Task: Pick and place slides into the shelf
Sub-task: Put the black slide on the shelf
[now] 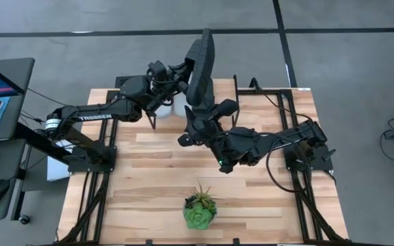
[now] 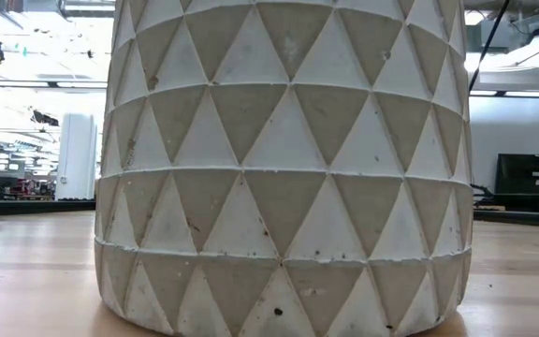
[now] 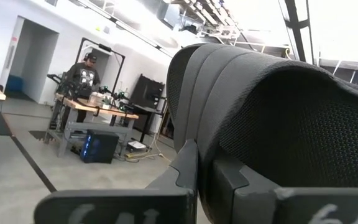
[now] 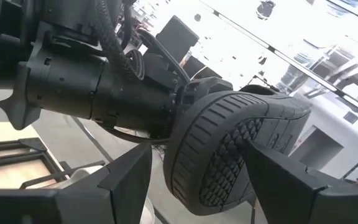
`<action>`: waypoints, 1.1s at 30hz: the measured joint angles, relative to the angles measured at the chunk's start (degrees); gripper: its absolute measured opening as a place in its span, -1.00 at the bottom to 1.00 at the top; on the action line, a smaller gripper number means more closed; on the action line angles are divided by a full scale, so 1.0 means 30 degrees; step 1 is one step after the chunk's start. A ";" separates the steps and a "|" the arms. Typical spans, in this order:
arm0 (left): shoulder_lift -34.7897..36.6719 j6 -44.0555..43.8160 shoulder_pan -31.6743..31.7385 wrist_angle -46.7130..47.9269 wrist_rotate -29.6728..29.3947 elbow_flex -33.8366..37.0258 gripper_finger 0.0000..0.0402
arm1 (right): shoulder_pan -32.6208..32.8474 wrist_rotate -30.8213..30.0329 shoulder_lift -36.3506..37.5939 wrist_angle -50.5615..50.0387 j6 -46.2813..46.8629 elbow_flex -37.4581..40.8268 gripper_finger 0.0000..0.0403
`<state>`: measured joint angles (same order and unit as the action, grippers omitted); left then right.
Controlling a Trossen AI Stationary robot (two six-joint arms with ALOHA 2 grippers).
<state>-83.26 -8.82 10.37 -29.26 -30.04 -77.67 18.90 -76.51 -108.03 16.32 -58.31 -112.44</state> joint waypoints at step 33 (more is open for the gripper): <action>-0.0015 0.0233 -0.0226 0.0641 0.0787 0.0029 -1.00 | -0.1393 -0.2306 -0.0350 -0.0277 0.0389 0.0007 0.22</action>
<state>-83.31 -8.12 9.69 -27.33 -27.68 -77.58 14.72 -83.43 -109.08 15.49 -57.14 -112.42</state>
